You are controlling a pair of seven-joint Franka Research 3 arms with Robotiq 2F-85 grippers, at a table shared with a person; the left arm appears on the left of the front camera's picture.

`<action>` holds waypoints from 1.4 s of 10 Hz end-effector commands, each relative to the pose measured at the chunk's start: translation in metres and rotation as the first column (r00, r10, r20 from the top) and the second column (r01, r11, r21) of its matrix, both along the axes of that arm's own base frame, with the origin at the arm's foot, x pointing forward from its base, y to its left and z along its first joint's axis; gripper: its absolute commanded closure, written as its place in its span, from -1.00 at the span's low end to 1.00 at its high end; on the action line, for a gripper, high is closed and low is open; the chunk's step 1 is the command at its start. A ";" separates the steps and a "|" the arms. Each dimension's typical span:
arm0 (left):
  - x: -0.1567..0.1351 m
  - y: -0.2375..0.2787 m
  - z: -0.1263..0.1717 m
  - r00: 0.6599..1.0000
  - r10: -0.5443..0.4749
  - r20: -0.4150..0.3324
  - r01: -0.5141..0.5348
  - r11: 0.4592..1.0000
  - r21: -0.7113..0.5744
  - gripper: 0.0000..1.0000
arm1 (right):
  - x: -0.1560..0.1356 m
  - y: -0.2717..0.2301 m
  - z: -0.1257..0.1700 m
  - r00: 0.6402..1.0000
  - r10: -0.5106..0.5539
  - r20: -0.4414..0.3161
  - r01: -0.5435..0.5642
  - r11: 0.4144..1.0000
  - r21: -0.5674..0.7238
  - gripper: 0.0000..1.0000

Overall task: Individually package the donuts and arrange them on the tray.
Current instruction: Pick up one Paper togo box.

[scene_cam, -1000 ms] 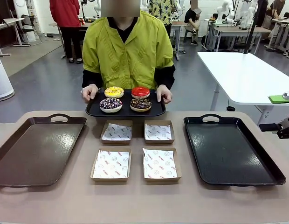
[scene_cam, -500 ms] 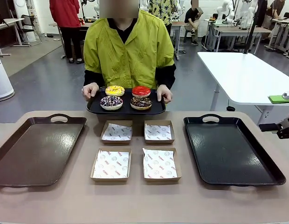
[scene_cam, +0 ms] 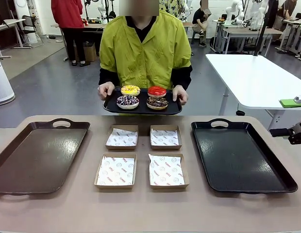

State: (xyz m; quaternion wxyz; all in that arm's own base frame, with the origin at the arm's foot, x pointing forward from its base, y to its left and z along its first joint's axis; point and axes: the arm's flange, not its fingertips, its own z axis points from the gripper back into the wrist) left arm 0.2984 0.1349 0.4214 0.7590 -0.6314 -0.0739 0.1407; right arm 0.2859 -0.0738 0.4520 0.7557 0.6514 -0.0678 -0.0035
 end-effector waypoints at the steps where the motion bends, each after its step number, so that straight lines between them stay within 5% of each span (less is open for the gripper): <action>1: 0.000 -0.001 0.001 1.000 0.006 0.006 -0.006 1.000 -0.017 -1.00 | 0.001 0.000 0.000 1.000 -0.002 0.007 0.001 1.000 0.020 -1.00; 3: 0.000 0.000 0.000 1.000 0.000 0.000 0.000 1.000 0.000 -1.00 | 0.001 0.000 0.000 1.000 -0.002 0.007 0.001 1.000 0.020 -1.00; 4: 0.009 -0.016 0.016 0.998 0.041 0.043 -0.046 0.991 0.126 -1.00 | 0.001 0.000 0.000 1.000 -0.002 0.007 0.001 1.000 0.020 -1.00; 8: 0.099 -0.144 0.101 0.997 -0.045 0.070 0.003 0.861 0.509 -1.00 | 0.001 0.000 0.000 1.000 -0.002 0.007 0.001 1.000 0.020 -1.00; 9: 0.126 -0.177 0.107 0.997 -0.063 0.052 0.019 0.800 0.599 -1.00 | 0.001 0.000 0.000 1.000 -0.002 0.007 0.001 1.000 0.020 -1.00; 10: 0.153 -0.215 0.105 0.996 -0.061 0.066 -0.007 0.680 0.733 -1.00 | 0.001 0.000 0.000 1.000 -0.002 0.007 0.001 1.000 0.020 -1.00; 12: 0.176 -0.269 0.081 0.993 -0.113 0.042 0.017 0.475 0.880 -1.00 | 0.001 0.000 0.000 1.000 -0.002 0.007 0.001 1.000 0.020 -1.00; 14: 0.196 -0.321 0.044 0.991 -0.134 -0.009 0.054 0.331 0.942 -1.00 | 0.001 0.000 0.000 1.000 -0.002 0.007 0.001 1.000 0.020 -1.00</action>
